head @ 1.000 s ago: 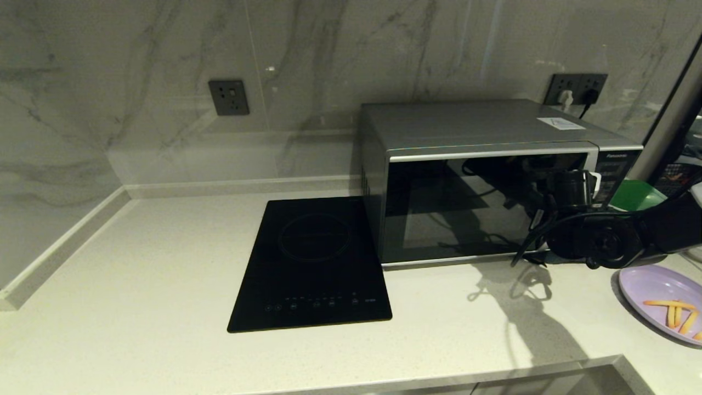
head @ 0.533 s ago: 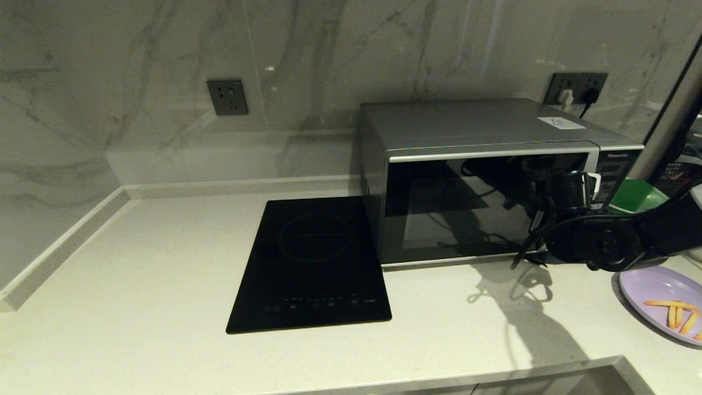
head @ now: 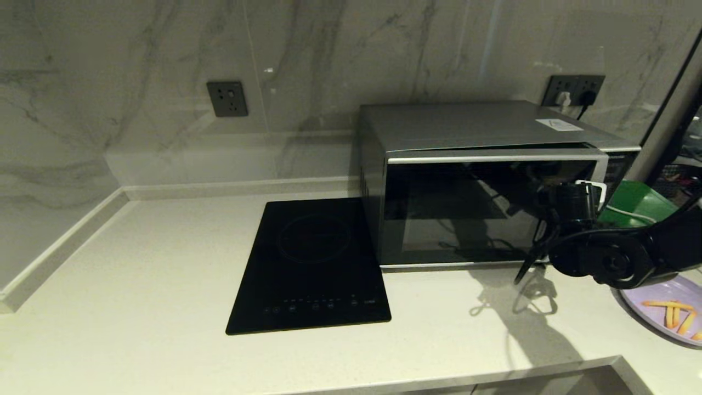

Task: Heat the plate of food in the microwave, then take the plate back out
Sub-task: Open the microwave oven

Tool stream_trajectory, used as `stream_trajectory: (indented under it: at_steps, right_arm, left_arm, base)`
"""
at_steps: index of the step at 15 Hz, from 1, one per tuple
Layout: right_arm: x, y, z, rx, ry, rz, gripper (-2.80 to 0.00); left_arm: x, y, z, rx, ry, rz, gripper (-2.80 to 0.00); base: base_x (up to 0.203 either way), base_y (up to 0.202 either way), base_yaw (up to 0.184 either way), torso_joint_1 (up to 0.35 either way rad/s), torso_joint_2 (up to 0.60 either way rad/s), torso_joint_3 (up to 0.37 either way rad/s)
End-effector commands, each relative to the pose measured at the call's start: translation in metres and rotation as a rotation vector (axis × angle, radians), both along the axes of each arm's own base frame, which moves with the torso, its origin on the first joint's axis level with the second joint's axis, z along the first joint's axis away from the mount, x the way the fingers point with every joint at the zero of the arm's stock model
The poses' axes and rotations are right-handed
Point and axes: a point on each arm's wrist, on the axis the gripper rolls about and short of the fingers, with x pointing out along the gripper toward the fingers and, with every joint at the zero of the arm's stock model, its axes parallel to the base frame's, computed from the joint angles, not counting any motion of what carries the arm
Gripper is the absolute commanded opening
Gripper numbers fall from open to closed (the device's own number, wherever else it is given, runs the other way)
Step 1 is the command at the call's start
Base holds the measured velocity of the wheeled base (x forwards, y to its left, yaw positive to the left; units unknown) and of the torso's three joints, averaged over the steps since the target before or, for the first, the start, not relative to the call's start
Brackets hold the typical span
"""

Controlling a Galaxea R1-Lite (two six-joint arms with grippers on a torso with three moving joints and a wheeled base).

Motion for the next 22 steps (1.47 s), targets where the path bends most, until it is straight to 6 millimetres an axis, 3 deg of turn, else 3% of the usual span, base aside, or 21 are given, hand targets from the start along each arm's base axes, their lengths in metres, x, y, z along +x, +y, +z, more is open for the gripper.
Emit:
stream_trajectory:
  at_steps: [1,8,9,18,22]
  right_arm:
    - [-0.008,0.003,0.005,0.003,-0.01,0.013,-2.8]
    - [-0.017,0.007,0.009,0.003,-0.011,0.027,-2.8]
    - [-0.018,0.008,0.009,0.004,-0.012,0.03,0.0]
    - [-0.055,0.025,0.05,0.016,-0.108,0.103,0.0]
    - [-0.096,0.042,0.109,0.023,-0.297,0.131,0.0]
  left_arm:
    - [0.0,0.0,0.0,-0.001,0.001,0.003,-2.8]
    - [0.0,0.0,0.0,-0.001,0.001,0.003,-2.8]
    - [0.0,0.0,0.0,-0.001,0.001,0.003,-2.8]
    - [0.0,0.0,0.0,-0.001,0.001,0.001,-2.8]
    - [0.0,0.0,0.0,-0.001,0.001,0.003,-2.8]
  base:
    - [0.0,0.0,0.0,0.0,0.0,0.0]
    - [0.0,0.0,0.0,0.0,0.0,0.0]
    - [0.0,0.0,0.0,0.0,0.0,0.0]
    - [0.0,0.0,0.0,0.0,0.0,0.0]
    - [0.0,0.0,0.0,0.0,0.0,0.0]
